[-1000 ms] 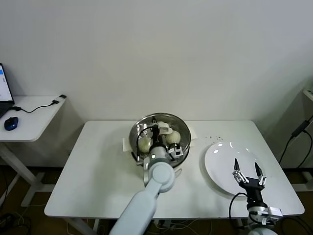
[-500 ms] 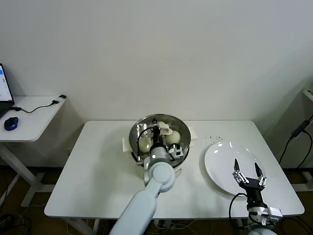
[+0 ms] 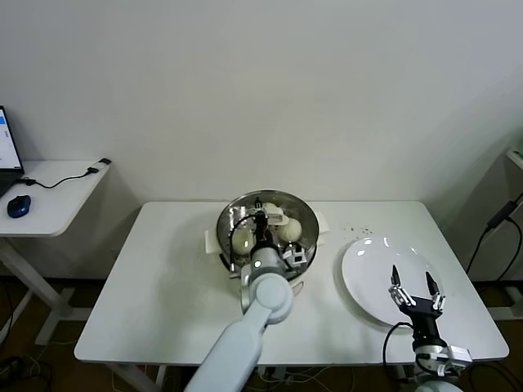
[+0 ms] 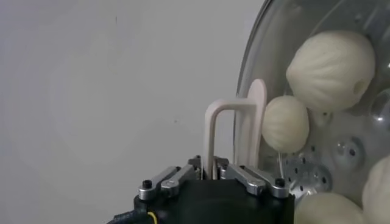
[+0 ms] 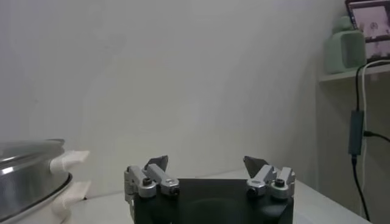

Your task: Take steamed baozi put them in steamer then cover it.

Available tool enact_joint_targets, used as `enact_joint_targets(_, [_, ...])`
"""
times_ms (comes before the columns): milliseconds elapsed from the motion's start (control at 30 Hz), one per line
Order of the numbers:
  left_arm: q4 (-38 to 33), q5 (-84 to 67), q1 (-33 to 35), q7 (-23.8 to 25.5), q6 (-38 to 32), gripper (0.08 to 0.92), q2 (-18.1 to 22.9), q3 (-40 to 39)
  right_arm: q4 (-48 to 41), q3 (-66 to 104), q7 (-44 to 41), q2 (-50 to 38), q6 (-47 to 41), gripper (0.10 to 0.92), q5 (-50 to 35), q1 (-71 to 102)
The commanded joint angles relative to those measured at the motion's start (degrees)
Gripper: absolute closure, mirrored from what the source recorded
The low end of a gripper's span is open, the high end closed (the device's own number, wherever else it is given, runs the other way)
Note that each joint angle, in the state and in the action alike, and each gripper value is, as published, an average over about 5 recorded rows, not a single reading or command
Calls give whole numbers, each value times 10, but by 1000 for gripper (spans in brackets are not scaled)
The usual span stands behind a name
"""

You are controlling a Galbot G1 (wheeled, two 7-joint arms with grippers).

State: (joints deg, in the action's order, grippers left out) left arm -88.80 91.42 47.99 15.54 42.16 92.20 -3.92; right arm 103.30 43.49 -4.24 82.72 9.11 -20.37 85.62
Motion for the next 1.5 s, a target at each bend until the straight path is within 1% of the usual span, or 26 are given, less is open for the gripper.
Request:
enact_joint_targets(33, [-53, -2, 25, 1, -39, 742, 28, -13, 0, 1, 0, 0, 0, 203, 0, 0])
enact_joint_targets(233, [-118, -12, 58, 19, -41, 569, 27, -26, -4, -1, 0, 0, 0, 203, 2, -2])
enact_joint_targets(333, [-139, -12, 72, 20, -40, 482, 22, -27, -3, -2, 0, 0, -1, 203, 3, -3])
enact_joint_targets(567, [-175, -13, 100, 15, -40, 283, 7, -22, -5, -4, -1, -1, -1, 203, 4, -1])
enact_joint_targets(633, [-200, -18, 112, 12, -40, 228, 2, -14, -2, -7, -3, 0, -1, 203, 5, 3])
enact_joint_targets(700, [-234, -42, 129, -1, -43, 194, -9, 1, 4, -12, -6, 0, -4, 203, 6, 8])
enact_joint_targets(833, [-301, -136, 167, -52, -79, 178, -35, 59, 14, -17, -21, -2, -12, 203, 22, 19])
enact_joint_targets(933, [-345, -257, 190, -89, -117, 177, -56, 125, 8, -20, -44, -7, 9, 203, 22, 21])
enact_joint_targets(1000, [-362, -365, 206, -112, -163, 177, -66, 183, -4, -18, -69, -11, 43, 203, 18, 18])
enact_joint_targets(1067, [-367, -472, 224, -126, -229, 177, -67, 249, -11, -18, -80, -14, 68, 203, 20, 18])
enact_joint_targets(1133, [-360, -576, 250, -116, -293, 177, -60, 316, -7, -22, -74, -15, 65, 203, 23, 23])
enact_joint_targets(1267, [-333, -765, 322, -71, -376, 177, -55, 419, 2, -34, -55, -16, 45, 203, 33, 37])
enact_joint_targets(1333, [-330, -846, 367, -63, -392, 177, -57, 453, 6, -38, -46, -19, 39, 203, 36, 44])
enact_joint_targets(1400, [-339, -909, 409, -58, -394, 177, -56, 477, 11, -42, -43, -20, 37, 203, 31, 51])
enact_joint_targets(1500, [-348, -949, 460, -62, -400, 177, -54, 500, 23, -48, -43, -23, 35, 203, 23, 62])
